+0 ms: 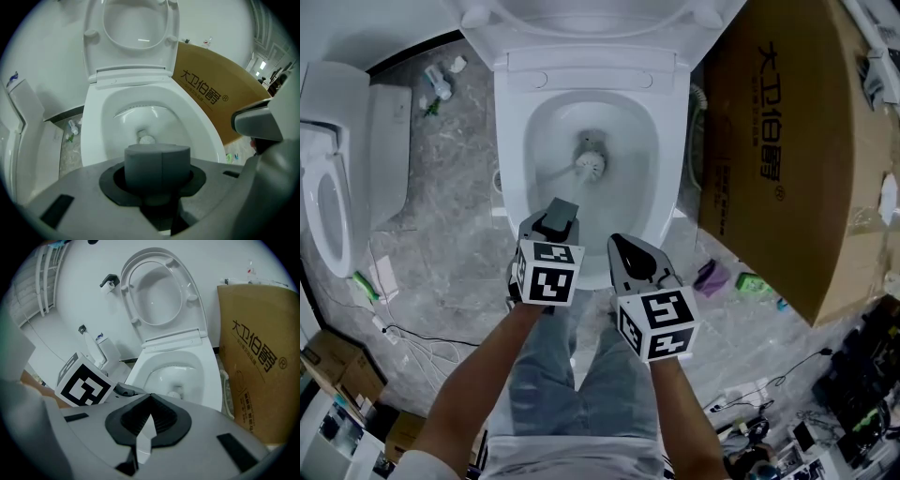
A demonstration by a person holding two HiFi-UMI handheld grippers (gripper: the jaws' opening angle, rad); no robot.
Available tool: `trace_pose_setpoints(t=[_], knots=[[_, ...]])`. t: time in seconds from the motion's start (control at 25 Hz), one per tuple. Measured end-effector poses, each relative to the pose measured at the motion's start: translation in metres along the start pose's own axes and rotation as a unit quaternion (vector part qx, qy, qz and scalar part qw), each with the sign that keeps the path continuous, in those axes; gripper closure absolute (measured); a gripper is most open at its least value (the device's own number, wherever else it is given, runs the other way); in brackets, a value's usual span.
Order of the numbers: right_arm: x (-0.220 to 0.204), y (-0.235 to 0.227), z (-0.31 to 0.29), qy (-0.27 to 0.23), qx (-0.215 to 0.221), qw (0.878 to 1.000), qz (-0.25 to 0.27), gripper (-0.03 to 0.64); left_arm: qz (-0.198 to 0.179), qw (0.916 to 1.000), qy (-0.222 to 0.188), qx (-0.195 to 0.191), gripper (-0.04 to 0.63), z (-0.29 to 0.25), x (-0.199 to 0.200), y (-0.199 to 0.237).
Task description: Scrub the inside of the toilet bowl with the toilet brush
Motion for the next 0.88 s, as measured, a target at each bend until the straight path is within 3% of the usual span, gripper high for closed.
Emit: trace_pose_setpoints(t=[0.44,0.88], knots=[[-0.002,0.022,0.026,-0.002,0.014,1.0,0.027,0.618,0.019,0.9998,-0.008,0.006,0.437,0.036,-0.025,-0.014],[0.0,0.049,0.093,-0.024,0.015,0.998,0.055,0.618,0.023,0.9989,-0.034,0.02,0.437,0.105,-0.05,-0.045]])
Point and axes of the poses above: the fingertips, and each gripper's own axes: z backward along the fingers, y to its left, x out of its top, the point moved 4 cm from there along z, backward along the fingers, and after that the axes turned 5 degrees about z, right-handed, at the moved point
